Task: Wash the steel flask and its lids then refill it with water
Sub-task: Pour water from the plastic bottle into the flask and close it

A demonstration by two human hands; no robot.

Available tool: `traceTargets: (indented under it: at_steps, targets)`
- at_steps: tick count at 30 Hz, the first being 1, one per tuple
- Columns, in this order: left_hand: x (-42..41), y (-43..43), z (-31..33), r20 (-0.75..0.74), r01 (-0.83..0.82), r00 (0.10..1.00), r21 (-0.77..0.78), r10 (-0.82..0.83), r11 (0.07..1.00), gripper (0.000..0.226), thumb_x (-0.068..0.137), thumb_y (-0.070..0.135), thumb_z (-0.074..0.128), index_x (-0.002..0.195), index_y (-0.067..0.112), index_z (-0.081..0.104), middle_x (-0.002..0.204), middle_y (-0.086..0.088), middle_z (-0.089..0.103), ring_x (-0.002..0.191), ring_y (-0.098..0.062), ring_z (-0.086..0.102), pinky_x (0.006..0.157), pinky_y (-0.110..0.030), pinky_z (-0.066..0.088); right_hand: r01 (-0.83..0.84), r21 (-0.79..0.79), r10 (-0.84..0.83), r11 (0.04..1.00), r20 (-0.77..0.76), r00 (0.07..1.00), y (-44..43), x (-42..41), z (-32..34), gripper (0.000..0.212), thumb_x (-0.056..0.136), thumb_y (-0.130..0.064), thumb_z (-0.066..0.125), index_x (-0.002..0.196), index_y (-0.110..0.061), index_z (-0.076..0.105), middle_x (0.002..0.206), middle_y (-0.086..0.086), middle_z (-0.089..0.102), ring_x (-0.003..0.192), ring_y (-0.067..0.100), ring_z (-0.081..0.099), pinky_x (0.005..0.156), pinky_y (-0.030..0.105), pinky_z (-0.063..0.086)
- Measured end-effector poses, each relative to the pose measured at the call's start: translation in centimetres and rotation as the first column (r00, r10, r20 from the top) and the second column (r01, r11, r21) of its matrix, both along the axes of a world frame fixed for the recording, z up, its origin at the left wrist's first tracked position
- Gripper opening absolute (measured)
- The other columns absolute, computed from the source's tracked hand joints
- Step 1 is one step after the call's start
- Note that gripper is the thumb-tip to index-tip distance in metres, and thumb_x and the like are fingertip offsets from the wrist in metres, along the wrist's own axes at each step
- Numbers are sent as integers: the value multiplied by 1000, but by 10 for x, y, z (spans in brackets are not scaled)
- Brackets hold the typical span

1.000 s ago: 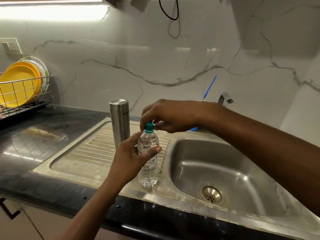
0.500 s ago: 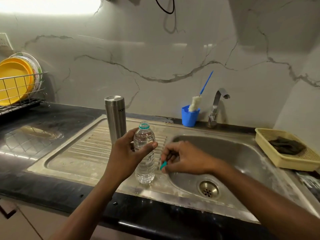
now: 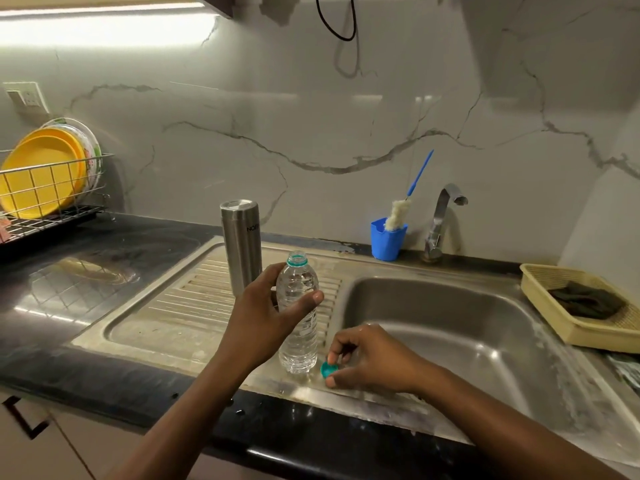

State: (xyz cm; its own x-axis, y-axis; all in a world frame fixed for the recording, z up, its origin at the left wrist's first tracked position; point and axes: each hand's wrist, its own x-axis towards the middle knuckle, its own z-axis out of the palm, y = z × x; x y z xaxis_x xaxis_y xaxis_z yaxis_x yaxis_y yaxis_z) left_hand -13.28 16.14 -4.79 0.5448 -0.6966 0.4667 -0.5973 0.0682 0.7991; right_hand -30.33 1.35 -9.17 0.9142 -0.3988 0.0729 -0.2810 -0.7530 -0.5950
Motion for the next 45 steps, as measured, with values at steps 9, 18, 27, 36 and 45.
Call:
traceTargets:
  at_steps: [9,18,27,36,45]
  targets:
    - [6,4,11,47,28,998,60,-31,998,54,84,55,78,131,35,62,107,22,75,94,7,73,76,-13,58,104,258,-176,961,275,945,32,43,25,82,72,-51,91,142,-41,50,133,-19,65,119,-1,61,99,26,54]
    - [60,16,36,210,-185,955,-138,211,973,25,105,17,54,122,20,72,113,0,75,100,-9,71,85,-33,61,132,358,-273,924,378,885,40,70,31,65,80,-45,87,136,-28,58,128,-10,71,111,2,68,94,23,56]
    - [117,-10,49,988,-310,36,154,-151,938,79,83,9,72,156,15,44,168,-21,30,158,-42,20,127,-61,23,187,235,-283,954,490,825,20,48,83,53,77,-46,89,122,-31,66,107,-17,76,95,-5,70,84,22,56]
    - [140,-46,41,645,-726,-470,106,-603,679,80,89,17,77,158,19,37,166,-19,34,157,-51,13,118,-73,-15,259,174,-311,950,478,822,2,9,87,47,80,-49,86,119,-34,64,109,-17,74,99,-4,68,87,27,54]
    - [168,-31,54,830,-516,-465,28,-307,856,63,78,19,87,135,20,63,133,-15,65,132,-42,56,125,-68,4,276,149,-313,950,447,838,-6,-12,86,47,81,-53,83,119,-37,61,108,-24,71,98,-14,64,77,16,47]
